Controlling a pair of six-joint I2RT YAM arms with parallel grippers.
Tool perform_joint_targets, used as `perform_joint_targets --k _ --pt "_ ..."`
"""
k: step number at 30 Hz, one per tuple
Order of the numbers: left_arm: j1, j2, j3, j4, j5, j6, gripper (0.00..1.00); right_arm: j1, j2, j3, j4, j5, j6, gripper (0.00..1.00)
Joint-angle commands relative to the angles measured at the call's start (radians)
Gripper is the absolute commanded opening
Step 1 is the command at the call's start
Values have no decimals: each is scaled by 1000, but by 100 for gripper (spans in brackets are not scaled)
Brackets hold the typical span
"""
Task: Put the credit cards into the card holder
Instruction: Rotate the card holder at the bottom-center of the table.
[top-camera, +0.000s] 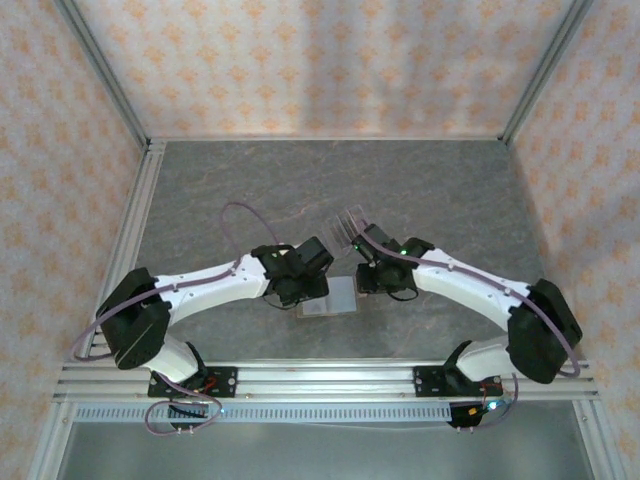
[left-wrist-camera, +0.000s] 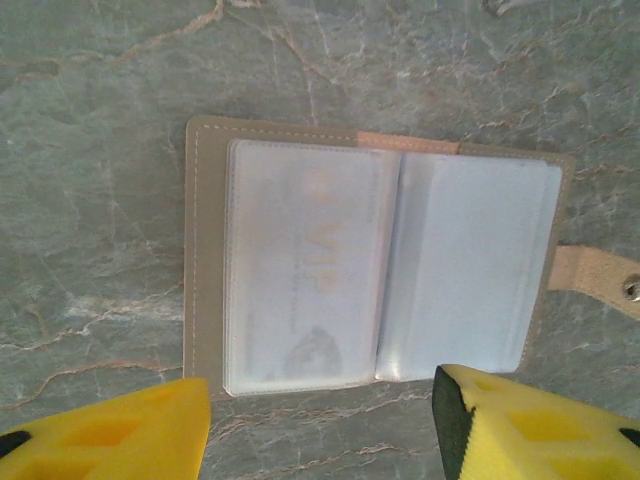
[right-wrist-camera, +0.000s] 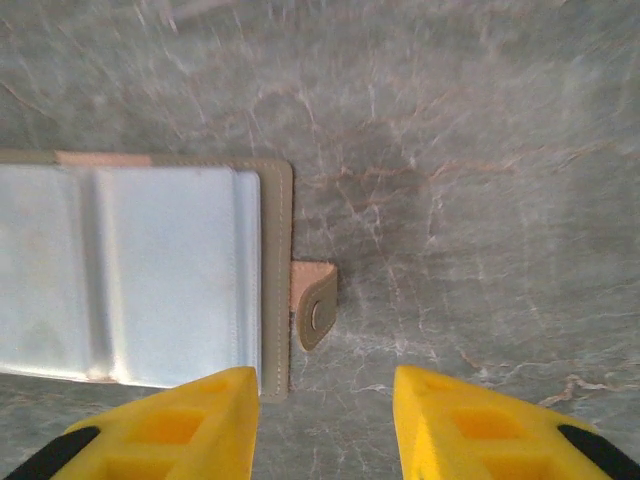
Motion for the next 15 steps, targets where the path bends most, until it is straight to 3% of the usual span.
perform_joint_targets --k 1,6,10,15 --pt "6 -37 -1 -36 -46 1 62 -37 -26 82 -68 28 -38 35" --pt "53 -26 -13 -14 42 128 61 -78 -8 209 -87 -9 -98 19" --pt "103 -46 -50 5 103 211 60 -80 92 340 -125 -19 -132 13" --pt "151 -73 -109 50 152 262 59 -80 216 447 -162 -50 -149 13"
